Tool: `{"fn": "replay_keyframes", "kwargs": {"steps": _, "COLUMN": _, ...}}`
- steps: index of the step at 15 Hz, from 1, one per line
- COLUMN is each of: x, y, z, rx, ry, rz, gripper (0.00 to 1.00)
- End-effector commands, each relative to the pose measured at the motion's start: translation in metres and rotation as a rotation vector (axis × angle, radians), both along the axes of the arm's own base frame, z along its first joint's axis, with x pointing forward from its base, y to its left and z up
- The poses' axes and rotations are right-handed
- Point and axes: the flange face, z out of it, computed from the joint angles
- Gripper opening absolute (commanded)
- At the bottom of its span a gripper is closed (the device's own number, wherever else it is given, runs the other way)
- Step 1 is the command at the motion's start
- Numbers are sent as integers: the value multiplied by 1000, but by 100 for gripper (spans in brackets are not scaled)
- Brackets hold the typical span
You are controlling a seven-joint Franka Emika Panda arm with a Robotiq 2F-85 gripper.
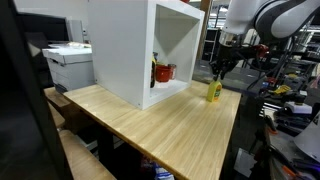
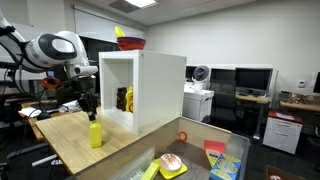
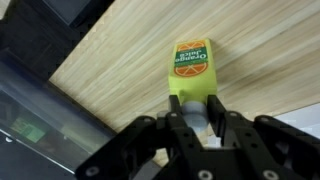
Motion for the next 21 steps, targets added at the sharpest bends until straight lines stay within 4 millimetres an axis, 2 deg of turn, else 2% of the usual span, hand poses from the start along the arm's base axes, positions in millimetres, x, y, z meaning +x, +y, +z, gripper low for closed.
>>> {"fn": "replay_keyframes", "kwargs": {"steps": 1, "x": -2, "y": 6, "z": 3, "rx": -7, "ry": -20, "rz": 41, "gripper": 10}}
{"fn": "replay_keyframes", "kwargs": {"steps": 13, "x": 5, "y": 17, "z": 11, "rx": -135, "ry": -103, "rz": 288, "gripper": 10}}
{"fn": "replay_keyframes", "kwargs": {"steps": 14, "x": 11, "y": 5, "z": 25, "rx": -162, "ry": -123, "rz": 261, "gripper": 10}}
{"fn": "replay_keyframes", "kwargs": {"steps": 16, "x": 14, "y": 6, "z": 30, "rx": -164, "ry": -140, "rz": 275, "gripper": 10}}
{"fn": "replay_keyframes", "kwargs": {"steps": 21, "x": 14, "y": 26, "z": 55, "rx": -126, "ry": -216, "rz": 352, "gripper": 10}}
